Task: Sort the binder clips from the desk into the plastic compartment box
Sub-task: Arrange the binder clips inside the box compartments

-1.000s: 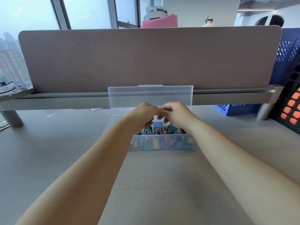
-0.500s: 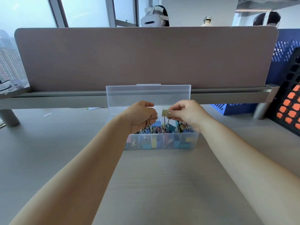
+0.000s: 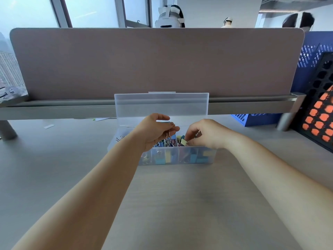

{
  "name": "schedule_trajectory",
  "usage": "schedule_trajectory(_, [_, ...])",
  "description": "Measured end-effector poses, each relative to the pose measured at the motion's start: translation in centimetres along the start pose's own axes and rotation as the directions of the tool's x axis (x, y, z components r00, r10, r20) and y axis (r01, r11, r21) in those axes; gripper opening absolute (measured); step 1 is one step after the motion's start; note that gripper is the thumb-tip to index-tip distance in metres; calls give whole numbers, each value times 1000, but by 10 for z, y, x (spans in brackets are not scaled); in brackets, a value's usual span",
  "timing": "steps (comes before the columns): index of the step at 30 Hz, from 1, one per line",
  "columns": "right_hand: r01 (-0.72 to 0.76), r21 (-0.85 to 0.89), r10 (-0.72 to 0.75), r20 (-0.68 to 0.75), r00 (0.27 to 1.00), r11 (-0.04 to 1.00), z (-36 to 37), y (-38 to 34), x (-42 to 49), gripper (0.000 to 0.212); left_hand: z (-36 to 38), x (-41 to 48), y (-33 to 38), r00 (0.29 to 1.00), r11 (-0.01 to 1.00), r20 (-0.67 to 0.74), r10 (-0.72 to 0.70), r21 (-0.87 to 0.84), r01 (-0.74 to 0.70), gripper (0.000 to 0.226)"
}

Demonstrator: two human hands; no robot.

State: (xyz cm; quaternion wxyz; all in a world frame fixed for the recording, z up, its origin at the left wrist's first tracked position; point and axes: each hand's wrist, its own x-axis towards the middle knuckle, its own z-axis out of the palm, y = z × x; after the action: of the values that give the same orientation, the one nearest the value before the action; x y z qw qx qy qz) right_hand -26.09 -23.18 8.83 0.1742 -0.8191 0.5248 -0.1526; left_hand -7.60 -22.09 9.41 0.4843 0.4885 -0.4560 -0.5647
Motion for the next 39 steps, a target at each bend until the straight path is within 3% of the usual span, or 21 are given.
schedule_trajectory(10, [28,138,-43,106,993,990,-10,-10,-1,17,1,-1,-3,999,994,18,-44,104,42,25])
schedule_trajectory(12, [31,219,-51,87,995,975,-8,-8,1,17,3,-2,-3,1000,933,14,-23,360,16,22])
schedule_trajectory(14, [24,255,-25,2,1000,967,-7,-4,3,19,5,-2,-3,998,757,38,56,649,-67,16])
schedule_trajectory(16, [4,169,7,-65,998,986,-9,0,4,19,8,0,-3,990,629,87,110,765,-137,17])
schedule_trajectory(18, [-24,24,25,-26,999,999,-11,2,4,15,11,3,-4,988,576,113,107,803,-154,20])
schedule_trajectory(21, [-41,-128,50,64,997,991,-11,4,3,18,15,6,-7,986,560,145,79,812,-164,21])
schedule_trajectory(26, [-10,-158,21,68,997,987,-8,4,3,26,20,8,-12,975,522,178,133,824,-222,24])
schedule_trajectory(29, [2,-188,18,102,995,982,-8,2,3,26,22,7,-9,971,532,207,119,813,-238,17])
schedule_trajectory(32, [4,-230,25,123,992,973,-8,2,3,20,23,5,-4,966,601,233,114,758,-253,27])
schedule_trajectory(39, [-53,183,80,-146,986,982,-16,10,6,8,19,11,-4,992,800,65,108,587,-125,34])
